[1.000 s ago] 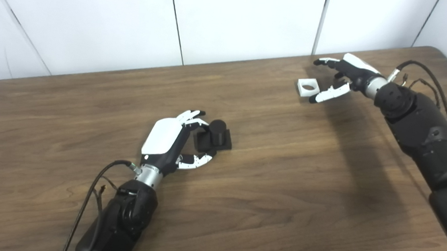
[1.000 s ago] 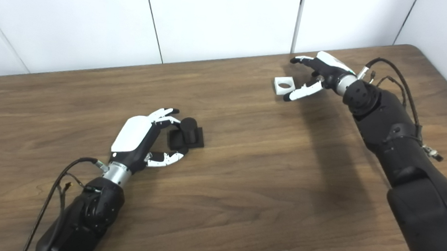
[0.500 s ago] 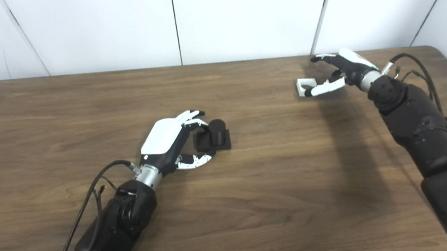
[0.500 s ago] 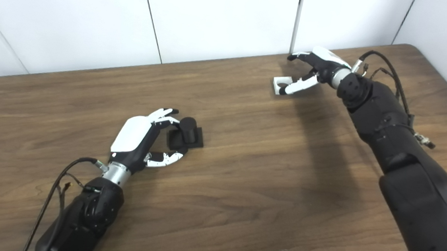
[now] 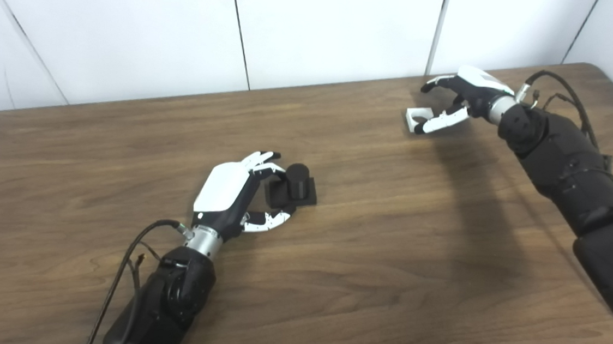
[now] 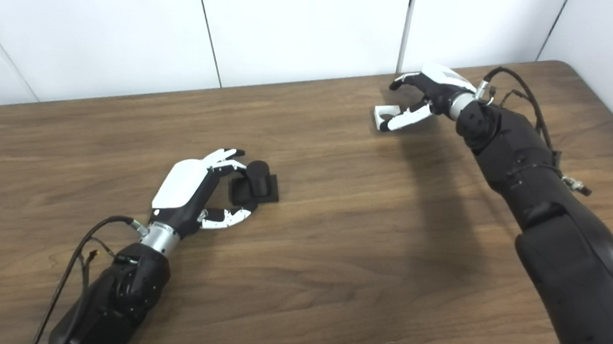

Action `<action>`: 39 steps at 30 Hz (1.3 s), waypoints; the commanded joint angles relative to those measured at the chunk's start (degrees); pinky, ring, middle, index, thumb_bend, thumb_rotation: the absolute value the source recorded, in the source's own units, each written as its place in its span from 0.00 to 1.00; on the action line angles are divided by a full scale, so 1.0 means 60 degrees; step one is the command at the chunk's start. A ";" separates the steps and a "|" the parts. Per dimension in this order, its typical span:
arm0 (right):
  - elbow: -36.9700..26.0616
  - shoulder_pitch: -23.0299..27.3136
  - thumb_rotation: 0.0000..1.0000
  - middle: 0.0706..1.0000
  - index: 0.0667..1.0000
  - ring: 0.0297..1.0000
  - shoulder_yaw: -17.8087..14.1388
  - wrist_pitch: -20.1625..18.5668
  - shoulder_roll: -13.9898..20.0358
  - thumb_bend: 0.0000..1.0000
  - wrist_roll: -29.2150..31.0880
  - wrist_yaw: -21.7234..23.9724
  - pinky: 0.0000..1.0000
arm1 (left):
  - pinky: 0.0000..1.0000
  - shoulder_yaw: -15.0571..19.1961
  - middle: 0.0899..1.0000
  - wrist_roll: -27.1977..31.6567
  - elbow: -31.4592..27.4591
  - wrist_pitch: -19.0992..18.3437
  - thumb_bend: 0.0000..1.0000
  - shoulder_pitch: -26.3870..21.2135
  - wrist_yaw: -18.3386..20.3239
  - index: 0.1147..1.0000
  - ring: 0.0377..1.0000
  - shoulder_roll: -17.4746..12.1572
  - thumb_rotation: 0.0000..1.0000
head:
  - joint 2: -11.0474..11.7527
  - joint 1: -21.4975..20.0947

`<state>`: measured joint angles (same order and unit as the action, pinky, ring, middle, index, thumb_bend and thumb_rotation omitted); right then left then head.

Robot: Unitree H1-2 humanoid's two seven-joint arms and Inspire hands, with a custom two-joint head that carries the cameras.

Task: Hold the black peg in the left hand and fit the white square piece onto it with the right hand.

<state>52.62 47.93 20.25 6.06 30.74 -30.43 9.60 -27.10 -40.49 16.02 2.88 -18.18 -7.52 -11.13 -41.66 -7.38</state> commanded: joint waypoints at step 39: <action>-0.1148 -0.0331 0.32 0.87 0.62 0.96 0.0500 -0.0162 0.0038 0.70 -0.0456 0.0315 0.89 | 0.83 -0.0209 0.89 -0.0224 0.0195 -0.0657 0.72 0.0707 0.0961 0.58 0.92 -0.0223 0.24 | -0.0260 0.0005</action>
<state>46.41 45.77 23.07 4.35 31.33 -32.81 11.34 -26.74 -40.54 14.73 2.46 -17.44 -7.24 -11.10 -43.15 -7.29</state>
